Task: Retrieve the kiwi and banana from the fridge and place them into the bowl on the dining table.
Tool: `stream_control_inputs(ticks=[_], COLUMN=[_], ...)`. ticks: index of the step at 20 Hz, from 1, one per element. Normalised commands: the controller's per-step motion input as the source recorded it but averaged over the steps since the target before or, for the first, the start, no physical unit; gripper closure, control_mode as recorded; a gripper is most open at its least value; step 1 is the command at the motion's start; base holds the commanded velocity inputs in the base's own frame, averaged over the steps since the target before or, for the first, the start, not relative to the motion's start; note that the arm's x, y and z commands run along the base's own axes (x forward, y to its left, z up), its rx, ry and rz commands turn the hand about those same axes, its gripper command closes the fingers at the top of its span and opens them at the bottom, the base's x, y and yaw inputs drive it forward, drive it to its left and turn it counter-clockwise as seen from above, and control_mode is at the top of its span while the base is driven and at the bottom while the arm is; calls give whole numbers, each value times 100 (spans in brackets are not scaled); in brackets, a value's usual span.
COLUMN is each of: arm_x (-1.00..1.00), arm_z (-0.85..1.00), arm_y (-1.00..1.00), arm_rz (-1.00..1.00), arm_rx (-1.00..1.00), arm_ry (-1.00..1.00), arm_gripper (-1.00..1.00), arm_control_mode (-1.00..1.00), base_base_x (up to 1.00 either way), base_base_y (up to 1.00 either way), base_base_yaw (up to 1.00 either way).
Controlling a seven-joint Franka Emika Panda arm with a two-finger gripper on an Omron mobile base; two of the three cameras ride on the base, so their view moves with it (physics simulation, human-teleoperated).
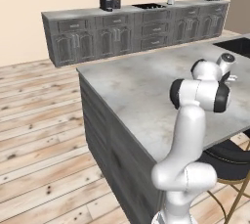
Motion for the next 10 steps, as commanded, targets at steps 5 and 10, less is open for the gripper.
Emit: stream_control_inputs(ticks=[5,10], arm_x=[-72,-100], arm_z=[0,1], arm_y=[0,20], arm_rz=[1,5], arm_rx=[4,0], arm_ry=[-17,-29], arm_gripper=[-100,-100], arm_control_mode=[-100,-100], base_base_x=[0,0], base_base_y=[0,0], base_base_yaw=[0,0])
